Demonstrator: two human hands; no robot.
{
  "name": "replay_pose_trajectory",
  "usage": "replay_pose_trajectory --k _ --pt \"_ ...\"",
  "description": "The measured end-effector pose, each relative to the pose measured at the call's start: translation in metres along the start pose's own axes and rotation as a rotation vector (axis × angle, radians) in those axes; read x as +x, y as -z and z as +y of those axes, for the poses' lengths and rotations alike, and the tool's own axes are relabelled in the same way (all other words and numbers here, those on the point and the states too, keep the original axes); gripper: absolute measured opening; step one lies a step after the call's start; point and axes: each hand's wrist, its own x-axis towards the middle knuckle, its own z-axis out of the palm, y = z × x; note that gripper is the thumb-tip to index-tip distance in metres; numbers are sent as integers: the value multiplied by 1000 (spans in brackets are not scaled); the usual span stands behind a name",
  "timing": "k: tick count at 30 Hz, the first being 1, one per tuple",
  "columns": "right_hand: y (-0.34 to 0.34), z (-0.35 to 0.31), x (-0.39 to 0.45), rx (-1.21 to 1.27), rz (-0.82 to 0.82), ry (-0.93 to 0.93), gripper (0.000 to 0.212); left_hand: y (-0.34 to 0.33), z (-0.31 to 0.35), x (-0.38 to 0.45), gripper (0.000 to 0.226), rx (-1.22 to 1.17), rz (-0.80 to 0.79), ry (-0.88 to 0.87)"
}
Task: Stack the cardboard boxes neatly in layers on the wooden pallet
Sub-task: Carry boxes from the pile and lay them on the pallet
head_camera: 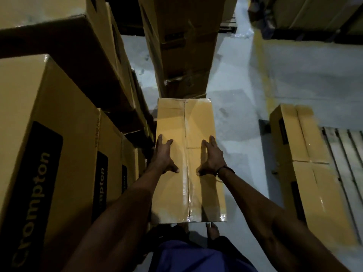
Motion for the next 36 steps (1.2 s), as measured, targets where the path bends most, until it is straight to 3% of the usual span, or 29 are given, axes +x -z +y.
replay_pose_trajectory --k 7,17,30,36 --pt "60 50 -60 44 135 -60 155 -5 73 -41 135 65 -19 -207" --pt "123 187 -202 61 379 -286 156 -89 217 -111 137 278 -84 -589" --pt "180 450 -449 171 611 -605 162 -297 445 -299 141 349 -190 -993" --pt "220 538 -523 200 679 -663 157 -368 536 -352 140 354 -253 -1066"
